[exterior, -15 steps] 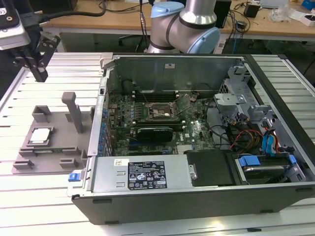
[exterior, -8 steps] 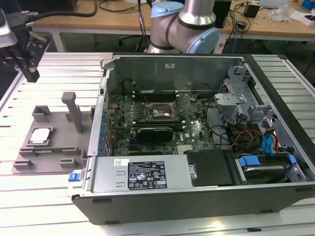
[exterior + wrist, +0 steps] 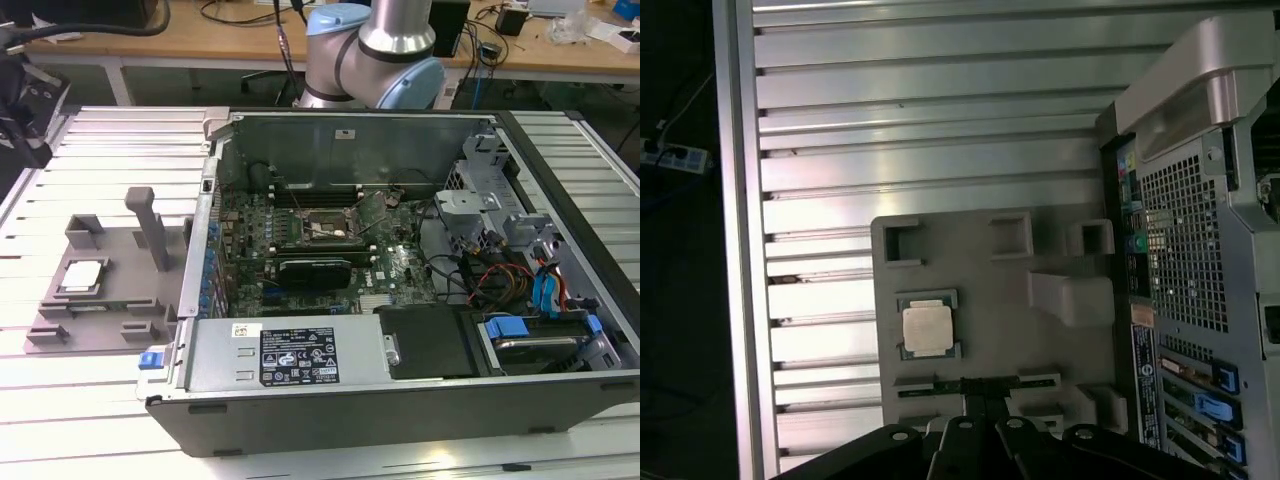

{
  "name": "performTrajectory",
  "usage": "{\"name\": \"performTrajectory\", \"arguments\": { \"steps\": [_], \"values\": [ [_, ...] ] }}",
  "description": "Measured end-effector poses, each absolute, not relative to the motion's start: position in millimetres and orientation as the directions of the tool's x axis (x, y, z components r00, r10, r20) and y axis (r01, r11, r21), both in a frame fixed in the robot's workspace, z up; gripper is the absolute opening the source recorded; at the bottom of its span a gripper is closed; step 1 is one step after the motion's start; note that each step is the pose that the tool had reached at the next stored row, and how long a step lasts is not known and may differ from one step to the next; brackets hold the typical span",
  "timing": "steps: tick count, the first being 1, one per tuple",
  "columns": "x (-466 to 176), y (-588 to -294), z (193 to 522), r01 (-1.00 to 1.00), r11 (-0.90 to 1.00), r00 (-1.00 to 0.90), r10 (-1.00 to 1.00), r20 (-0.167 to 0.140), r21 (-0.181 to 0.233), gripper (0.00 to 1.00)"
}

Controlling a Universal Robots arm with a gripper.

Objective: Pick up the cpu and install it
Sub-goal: 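Reach for the cpu, then pick up the cpu and move it towards the insertion slot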

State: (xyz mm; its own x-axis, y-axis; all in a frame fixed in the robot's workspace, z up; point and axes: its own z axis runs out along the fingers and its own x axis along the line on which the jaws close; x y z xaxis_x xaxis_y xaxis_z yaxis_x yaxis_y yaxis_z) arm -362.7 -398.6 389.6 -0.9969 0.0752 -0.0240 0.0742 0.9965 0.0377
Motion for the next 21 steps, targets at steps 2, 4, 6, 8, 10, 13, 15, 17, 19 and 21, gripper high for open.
{"name": "performTrajectory", "arguments": {
  "steps": [2, 4, 6, 8, 10, 13, 15, 17, 19, 21],
  "values": [
    [-372, -399, 389, 0.074, 0.997, -0.997, 0.075, -0.024, 0.038, 0.11],
    [-377, -399, 389, 0.074, 0.997, -0.997, 0.075, -0.024, 0.038, 0.11],
    [-380, -399, 389, 0.074, 0.997, -0.997, 0.075, -0.024, 0.038, 0.11],
    [-385, -399, 389, 0.074, 0.997, -0.997, 0.075, -0.024, 0.038, 0.11],
    [-391, -399, 389, 0.074, 0.997, -0.997, 0.075, -0.024, 0.038, 0.11],
    [-395, -399, 389, 0.074, 0.997, -0.997, 0.075, -0.024, 0.038, 0.11],
    [-396, -399, 389, 0.074, 0.997, -0.997, 0.075, -0.024, 0.038, 0.11],
    [-396, -399, 389, 0.074, 0.997, -0.997, 0.075, -0.024, 0.038, 0.11],
    [-396, -399, 389, 0.074, 0.997, -0.997, 0.075, -0.024, 0.038, 0.11],
    [-396, -399, 389, 0.074, 0.997, -0.997, 0.075, -0.024, 0.038, 0.11]
  ]
}}
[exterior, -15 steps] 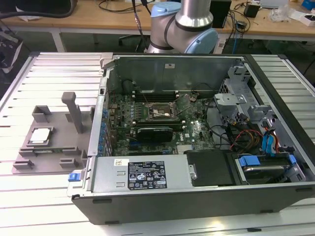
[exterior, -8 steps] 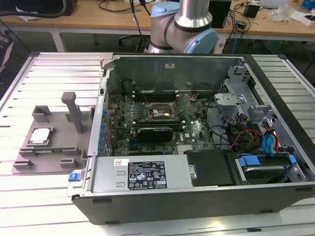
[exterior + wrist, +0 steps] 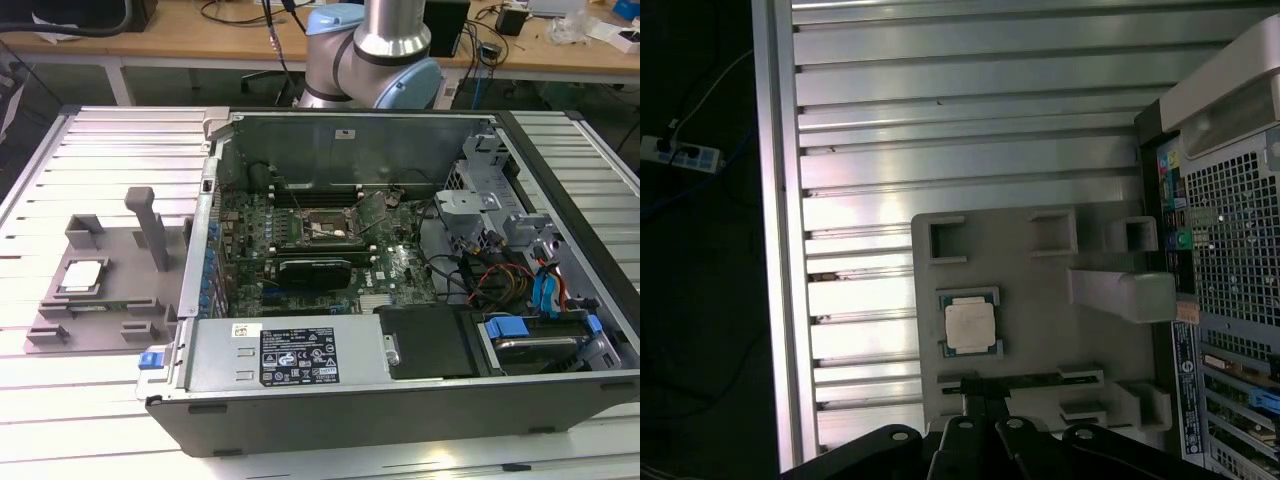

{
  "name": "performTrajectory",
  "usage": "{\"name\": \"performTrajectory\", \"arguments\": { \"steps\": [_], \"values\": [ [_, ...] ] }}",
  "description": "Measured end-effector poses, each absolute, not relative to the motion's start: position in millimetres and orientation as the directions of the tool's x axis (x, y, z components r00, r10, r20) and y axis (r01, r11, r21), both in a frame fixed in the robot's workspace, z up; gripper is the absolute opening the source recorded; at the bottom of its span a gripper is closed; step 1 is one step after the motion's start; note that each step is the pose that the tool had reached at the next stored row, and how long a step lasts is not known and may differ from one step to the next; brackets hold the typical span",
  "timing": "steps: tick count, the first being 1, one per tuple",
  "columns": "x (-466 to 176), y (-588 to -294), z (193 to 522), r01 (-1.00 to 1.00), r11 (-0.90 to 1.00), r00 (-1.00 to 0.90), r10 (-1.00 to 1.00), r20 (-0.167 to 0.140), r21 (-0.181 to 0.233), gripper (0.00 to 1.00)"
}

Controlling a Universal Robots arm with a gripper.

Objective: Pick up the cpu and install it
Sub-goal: 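Pick up the cpu and move it towards the insertion slot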

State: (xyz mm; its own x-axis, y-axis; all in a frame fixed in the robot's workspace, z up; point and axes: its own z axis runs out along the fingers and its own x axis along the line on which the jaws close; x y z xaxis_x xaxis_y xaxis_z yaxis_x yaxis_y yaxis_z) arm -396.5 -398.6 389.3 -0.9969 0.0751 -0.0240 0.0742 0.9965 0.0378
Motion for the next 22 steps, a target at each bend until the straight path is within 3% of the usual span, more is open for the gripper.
{"name": "performTrajectory", "arguments": {
  "steps": [3, 4, 5, 8, 9, 11, 12, 13, 22],
  "values": [
    [-396.6, -398.6, 389.3, 0.074, 0.997, -0.997, 0.075, -0.024, 0.038, 0.11],
    [-396.6, -398.6, 389.3, 0.074, 0.997, -0.997, 0.075, -0.024, 0.038, 0.17],
    [-396.7, -398.6, 389.3, 0.074, 0.997, -0.997, 0.075, -0.024, 0.038, 0.29],
    [-396.7, -398.6, 389.2, 0.074, 0.997, -0.997, 0.075, -0.024, 0.038, 0.42],
    [-396.8, -398.6, 389.3, 0.074, 0.997, -0.997, 0.075, -0.024, 0.038, 0.54],
    [-397.0, -398.4, 389.3, 0.074, 0.997, -0.997, 0.075, -0.024, 0.033, 0.66],
    [-396.8, -398.4, 389.2, 0.071, 0.997, -0.997, 0.071, -0.027, -0.005, 0.66],
    [-396.8, -398.5, 389.2, 0.059, 0.998, -0.998, 0.059, -0.028, -0.016, 0.66],
    [-396.9, -398.5, 389.1, 0.013, 1.0, -1.0, 0.012, -0.028, -0.018, 0.66]
  ]
}}
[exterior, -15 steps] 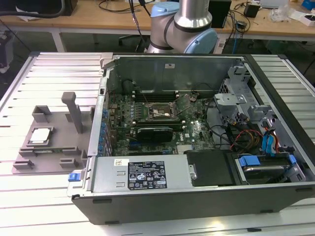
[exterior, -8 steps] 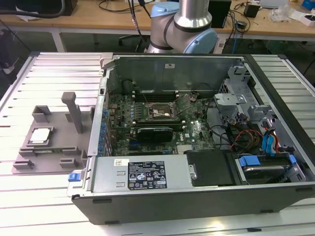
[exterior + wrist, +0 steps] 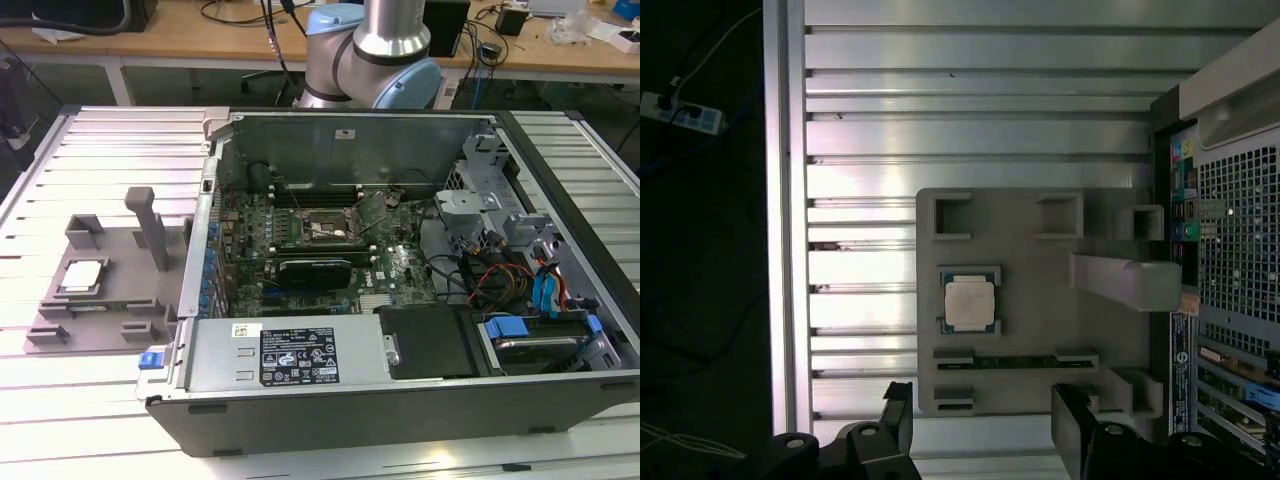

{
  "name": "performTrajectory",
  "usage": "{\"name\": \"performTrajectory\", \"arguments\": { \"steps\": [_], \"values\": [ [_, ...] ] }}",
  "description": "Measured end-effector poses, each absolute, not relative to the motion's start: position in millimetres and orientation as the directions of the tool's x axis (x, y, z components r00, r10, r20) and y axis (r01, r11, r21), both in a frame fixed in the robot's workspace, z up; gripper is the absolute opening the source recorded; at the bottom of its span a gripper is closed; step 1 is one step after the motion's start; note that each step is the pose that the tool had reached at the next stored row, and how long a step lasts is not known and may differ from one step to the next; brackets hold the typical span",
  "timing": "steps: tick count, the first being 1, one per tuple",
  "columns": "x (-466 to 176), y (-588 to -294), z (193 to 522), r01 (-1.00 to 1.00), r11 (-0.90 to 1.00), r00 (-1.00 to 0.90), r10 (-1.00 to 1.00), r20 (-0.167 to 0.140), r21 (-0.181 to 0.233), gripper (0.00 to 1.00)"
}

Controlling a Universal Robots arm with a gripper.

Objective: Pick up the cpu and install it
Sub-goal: 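Pick up the cpu and move it towards the insertion slot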

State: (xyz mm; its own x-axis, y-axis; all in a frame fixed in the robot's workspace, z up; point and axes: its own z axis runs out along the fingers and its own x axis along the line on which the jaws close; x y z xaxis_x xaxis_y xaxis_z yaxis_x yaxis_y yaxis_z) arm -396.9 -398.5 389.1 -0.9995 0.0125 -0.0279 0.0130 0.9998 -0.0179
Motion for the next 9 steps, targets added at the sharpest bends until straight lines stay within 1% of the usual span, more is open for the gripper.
{"name": "performTrajectory", "arguments": {
  "steps": [9],
  "values": [
    [-397, -398, 375, 0.013, 1.0, -1.0, 0.012, -0.028, -0.018, 0.66]
  ]
}}
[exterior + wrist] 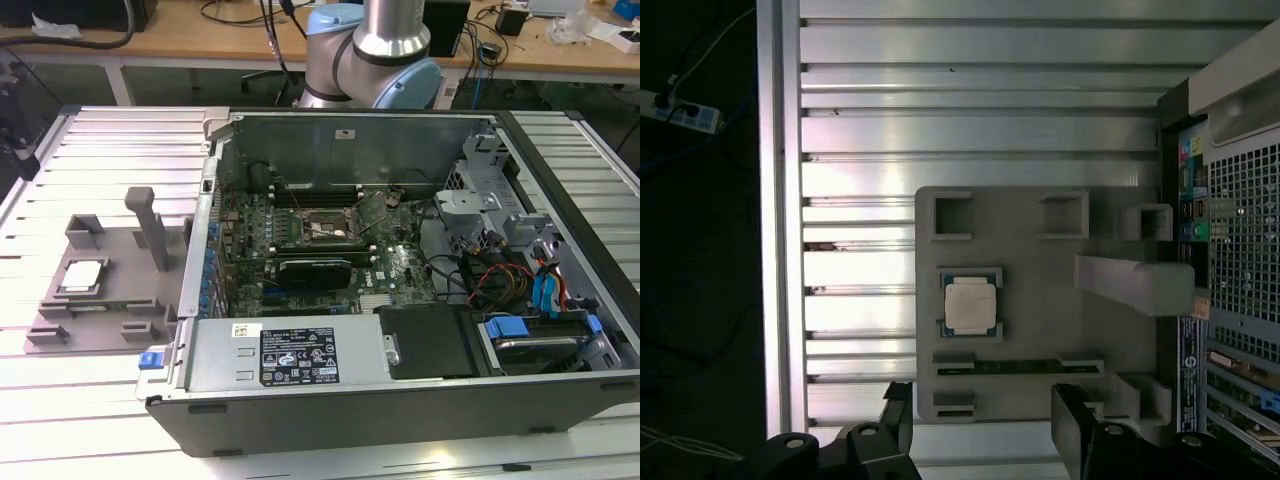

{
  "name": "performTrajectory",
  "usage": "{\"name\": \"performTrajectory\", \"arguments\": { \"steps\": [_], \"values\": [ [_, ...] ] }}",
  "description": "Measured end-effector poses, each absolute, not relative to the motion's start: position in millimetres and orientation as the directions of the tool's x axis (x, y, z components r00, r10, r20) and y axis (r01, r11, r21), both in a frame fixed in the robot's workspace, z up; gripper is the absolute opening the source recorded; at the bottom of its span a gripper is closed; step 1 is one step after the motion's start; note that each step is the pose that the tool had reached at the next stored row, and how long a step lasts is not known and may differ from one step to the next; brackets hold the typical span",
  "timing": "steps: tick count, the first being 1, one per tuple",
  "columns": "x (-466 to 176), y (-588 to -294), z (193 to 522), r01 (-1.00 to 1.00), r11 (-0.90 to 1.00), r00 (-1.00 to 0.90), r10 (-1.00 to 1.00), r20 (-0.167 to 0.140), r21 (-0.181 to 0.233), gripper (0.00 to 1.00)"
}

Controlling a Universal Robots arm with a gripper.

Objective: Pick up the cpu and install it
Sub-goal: 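Pick up the cpu and move it towards the insertion slot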

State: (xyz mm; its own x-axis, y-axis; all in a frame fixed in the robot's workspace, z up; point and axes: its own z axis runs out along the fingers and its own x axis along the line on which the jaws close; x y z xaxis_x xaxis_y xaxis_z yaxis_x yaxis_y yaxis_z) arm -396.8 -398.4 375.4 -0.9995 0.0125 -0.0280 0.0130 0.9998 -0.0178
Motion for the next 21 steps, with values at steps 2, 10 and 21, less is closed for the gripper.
{"name": "performTrajectory", "arguments": {
  "steps": [2, 10, 21],
  "values": [
    [-397, -398, 374, 0.013, 1.0, -1.0, 0.012, -0.028, -0.018, 0.66],
    [-397, -398, 367, 0.013, 1.0, -1.0, 0.012, -0.028, -0.018, 0.66],
    [-397, -398, 357, 0.013, 1.0, -1.0, 0.012, -0.028, -0.018, 0.66]
  ]
}}
